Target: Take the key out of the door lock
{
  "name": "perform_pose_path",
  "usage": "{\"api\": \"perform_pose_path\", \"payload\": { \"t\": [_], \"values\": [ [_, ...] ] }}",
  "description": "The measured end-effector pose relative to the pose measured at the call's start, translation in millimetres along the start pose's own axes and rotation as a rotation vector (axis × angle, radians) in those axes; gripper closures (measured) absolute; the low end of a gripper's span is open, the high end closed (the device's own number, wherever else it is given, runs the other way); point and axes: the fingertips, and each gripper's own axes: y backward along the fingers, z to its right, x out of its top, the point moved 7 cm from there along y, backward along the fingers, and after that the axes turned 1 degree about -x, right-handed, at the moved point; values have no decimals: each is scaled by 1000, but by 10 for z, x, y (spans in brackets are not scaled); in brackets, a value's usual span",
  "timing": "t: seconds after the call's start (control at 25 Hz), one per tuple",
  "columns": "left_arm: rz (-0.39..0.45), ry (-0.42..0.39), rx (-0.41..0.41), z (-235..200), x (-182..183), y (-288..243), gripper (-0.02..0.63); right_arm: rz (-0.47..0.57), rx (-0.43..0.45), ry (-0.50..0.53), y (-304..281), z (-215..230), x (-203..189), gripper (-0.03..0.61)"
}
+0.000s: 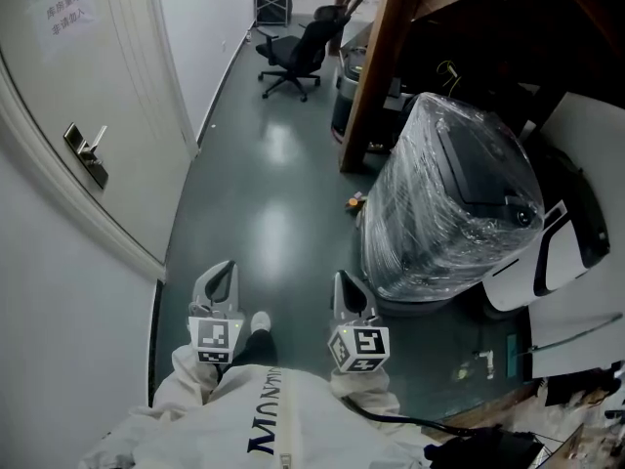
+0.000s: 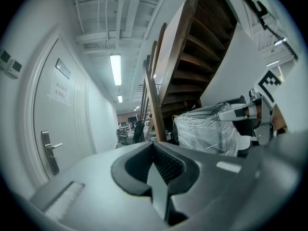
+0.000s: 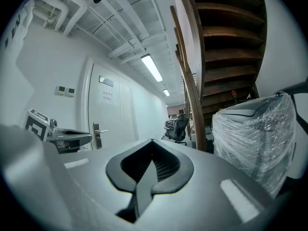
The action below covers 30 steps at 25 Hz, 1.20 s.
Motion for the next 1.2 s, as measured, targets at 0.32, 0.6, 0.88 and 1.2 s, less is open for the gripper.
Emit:
{"api": "perform_pose_path", "payload": {
  "t": [0.32,0.6,0.88,1.2],
  "values": [
    [17,3,-37,-207,3,-526,614,-12,-28,9,-459,78,28,578],
    [11,5,-37,-643,10,-983,614,-15,-24,24,-1093,2,169,578],
    [11,19,-38,-1099,-37,-1432,614,-32,-29,28,-1730,-64,230,578],
    [13,36,-40,-1589,-151,-1824,614,-31,-31,49,-2316,-236,292,578]
  ]
}}
